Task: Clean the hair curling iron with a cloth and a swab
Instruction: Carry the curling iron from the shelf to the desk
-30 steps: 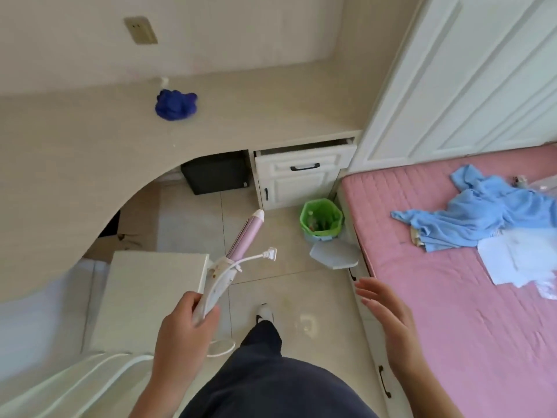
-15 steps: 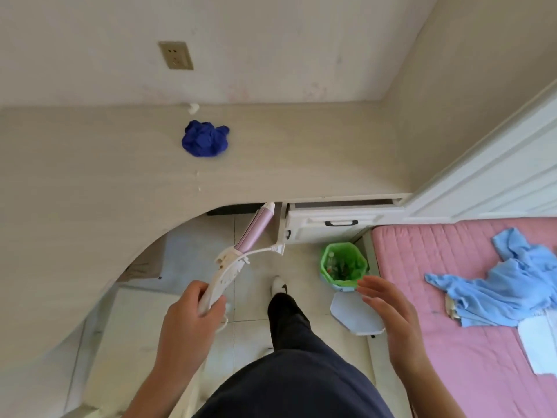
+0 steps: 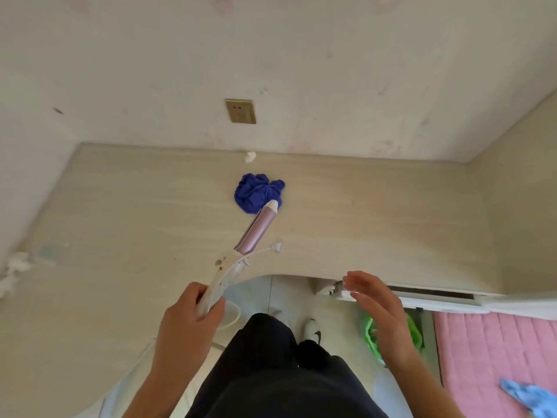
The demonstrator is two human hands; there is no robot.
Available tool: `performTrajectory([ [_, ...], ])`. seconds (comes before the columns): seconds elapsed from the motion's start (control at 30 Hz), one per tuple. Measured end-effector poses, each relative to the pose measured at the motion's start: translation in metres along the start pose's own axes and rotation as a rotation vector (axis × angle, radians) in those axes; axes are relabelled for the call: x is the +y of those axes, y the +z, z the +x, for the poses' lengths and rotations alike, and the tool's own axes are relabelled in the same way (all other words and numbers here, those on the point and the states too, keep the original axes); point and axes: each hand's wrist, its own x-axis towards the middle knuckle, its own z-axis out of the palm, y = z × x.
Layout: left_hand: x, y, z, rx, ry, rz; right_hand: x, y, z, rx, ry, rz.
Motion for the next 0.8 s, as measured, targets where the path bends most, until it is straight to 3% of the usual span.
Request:
performTrajectory([
  [0.43,-0.087,-0.111,0.226,0.025,0.111,0.137,0.012,0.115,0.098,0.111,0.110,-0.117],
  [0.6,-0.144,-0.093,0.298,0.018,0.097,0.179,0.025,0.175,0.172,0.077,0.091,-0.271],
  [0.8,-0.201,-0.026,0.364,-0.038,0.122,0.240,0.091,0.199,0.253,-0.005,0.067,-0.590],
])
